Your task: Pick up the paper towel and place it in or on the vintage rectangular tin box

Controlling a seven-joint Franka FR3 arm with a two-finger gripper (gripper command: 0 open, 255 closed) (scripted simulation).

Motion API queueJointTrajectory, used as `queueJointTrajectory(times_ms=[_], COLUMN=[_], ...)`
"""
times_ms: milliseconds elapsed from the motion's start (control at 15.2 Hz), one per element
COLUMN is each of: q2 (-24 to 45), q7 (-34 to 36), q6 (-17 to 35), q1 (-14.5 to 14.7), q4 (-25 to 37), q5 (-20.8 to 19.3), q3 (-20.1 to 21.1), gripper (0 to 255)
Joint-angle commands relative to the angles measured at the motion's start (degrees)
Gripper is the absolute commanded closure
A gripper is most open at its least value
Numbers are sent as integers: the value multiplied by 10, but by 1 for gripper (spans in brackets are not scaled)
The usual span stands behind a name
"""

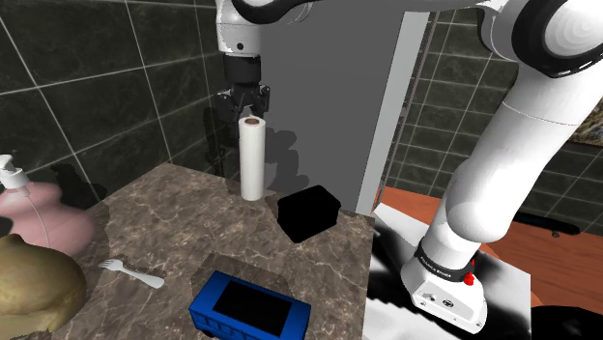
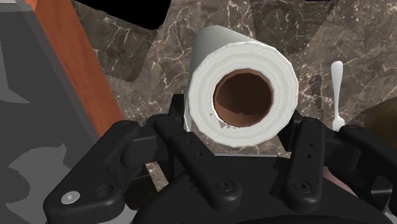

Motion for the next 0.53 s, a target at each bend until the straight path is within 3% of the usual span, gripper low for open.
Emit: queueJointTrajectory(times_ms=[0,462], q2=[0,-93], q7=[1,-69], q6=[-16,-64], q1=[0,-26], q4=[16,-31], q5=[0,19], q3=[0,-44], gripper=[255,255])
